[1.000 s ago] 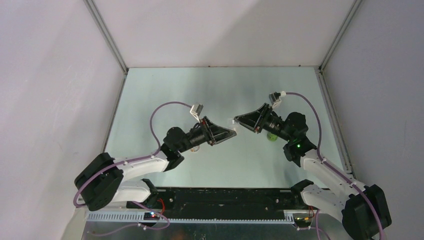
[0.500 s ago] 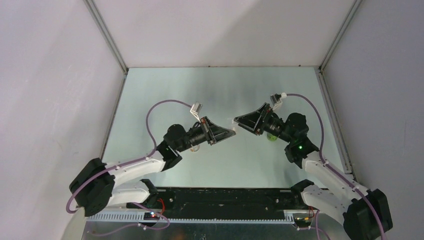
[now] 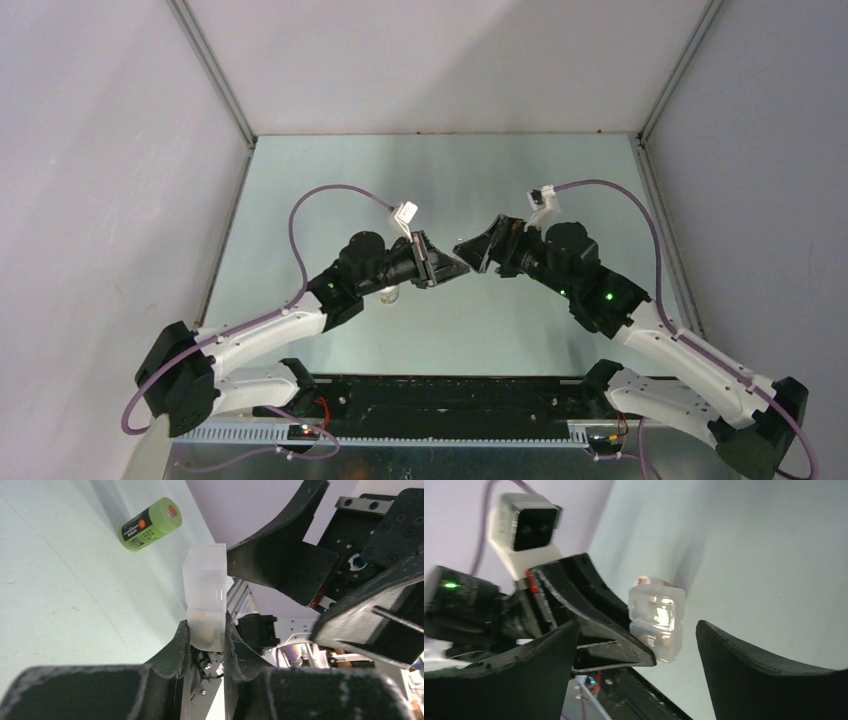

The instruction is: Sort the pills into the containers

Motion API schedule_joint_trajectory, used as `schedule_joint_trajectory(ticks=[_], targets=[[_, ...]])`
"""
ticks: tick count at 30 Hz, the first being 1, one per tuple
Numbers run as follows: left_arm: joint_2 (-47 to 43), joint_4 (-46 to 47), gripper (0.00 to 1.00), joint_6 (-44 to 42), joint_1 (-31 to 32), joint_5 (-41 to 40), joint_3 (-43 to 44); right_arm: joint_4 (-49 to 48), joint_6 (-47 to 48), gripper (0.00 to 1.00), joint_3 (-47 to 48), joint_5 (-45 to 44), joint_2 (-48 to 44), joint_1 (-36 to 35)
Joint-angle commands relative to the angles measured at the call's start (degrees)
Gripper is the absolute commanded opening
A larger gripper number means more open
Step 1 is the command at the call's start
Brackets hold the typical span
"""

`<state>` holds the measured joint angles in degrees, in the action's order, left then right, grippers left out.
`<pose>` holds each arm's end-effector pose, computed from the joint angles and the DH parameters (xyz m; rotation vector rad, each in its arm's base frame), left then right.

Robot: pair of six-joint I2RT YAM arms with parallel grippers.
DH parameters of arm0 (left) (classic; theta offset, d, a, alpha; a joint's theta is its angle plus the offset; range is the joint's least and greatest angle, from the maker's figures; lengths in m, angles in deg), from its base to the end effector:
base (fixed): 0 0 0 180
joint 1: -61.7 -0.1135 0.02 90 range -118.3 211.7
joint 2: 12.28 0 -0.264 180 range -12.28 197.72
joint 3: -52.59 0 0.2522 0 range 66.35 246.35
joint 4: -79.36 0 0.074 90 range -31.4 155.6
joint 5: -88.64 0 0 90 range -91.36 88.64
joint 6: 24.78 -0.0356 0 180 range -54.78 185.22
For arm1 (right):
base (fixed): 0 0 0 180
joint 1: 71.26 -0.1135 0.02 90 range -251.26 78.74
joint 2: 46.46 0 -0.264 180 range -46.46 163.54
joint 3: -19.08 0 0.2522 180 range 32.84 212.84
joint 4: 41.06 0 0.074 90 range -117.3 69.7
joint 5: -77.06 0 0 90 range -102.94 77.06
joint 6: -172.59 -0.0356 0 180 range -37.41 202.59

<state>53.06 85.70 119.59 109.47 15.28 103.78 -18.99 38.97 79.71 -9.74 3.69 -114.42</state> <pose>0.1682 -0.2005 0.2771 0.1365 1.9673 -1.5071 0.1490 0.1425 0.3400 -0.0360 1.9203 1.1150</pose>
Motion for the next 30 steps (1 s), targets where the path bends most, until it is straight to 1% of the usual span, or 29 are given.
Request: schedule_joint_trajectory(ticks=[1, 4, 7, 10, 15, 17, 19, 22, 24, 26, 28, 30], targets=[[-0.7, -6.3, 0.00, -6.7, 0.3, -0.7, 3.5, 8.7, 6.6, 0.90, 5.1, -14.2, 3.7, -4.2], [-0.6, -7.8, 0.00, -7.7, 0.3, -0.5, 4.0, 9.7, 8.3, 0.86, 7.0, -17.5, 6.5, -6.8], [-0.6, -7.7, 0.00, -8.3, 0.3, 0.1, 4.1, 8.7, 9.9, 0.75, 7.9, -22.2, 8.5, -8.5], [-0.5, -7.7, 0.00, -8.5, 0.3, 0.2, 4.1, 6.9, 10.5, 0.67, 8.0, -23.3, 10.2, -9.2], [-0.5, -7.8, 0.00, -9.0, 0.4, 0.3, 4.0, 6.8, 9.8, 0.66, 8.2, -22.3, 11.1, -9.6], [-0.4, -7.6, 0.00, -9.1, 0.3, 0.2, 3.9, 7.1, 9.5, 0.65, 8.2, -21.4, 11.4, -9.6], [-0.5, -7.3, 0.00, -9.0, 0.3, 0.3, 3.9, 7.3, 9.0, 0.61, 8.2, -19.8, 11.4, -9.5], [-0.7, -6.9, 0.00, -9.0, 0.2, 0.4, 4.0, 7.2, 7.9, 0.48, 8.0, -17.3, 10.9, -8.7], [-1.0, -6.6, 0.00, -8.9, 0.2, 0.1, 4.0, 6.6, 7.0, 0.41, 7.4, -14.2, 9.9, -7.2], [-1.3, -6.6, 0.00, -8.6, 0.2, -0.1, 3.7, 5.3, 6.3, 0.37, 6.4, -10.6, 8.5, -5.6], [-1.6, -5.4, 0.00, -7.8, 0.2, 0.0, 3.2, 3.7, 6.2, 0.34, 5.2, -6.8, 6.7, -4.0], [-1.8, -3.4, 0.00, -6.7, 0.1, 1.0, 2.4, 1.8, 6.2, 0.34, 3.7, -1.8, 4.7, -1.8]])
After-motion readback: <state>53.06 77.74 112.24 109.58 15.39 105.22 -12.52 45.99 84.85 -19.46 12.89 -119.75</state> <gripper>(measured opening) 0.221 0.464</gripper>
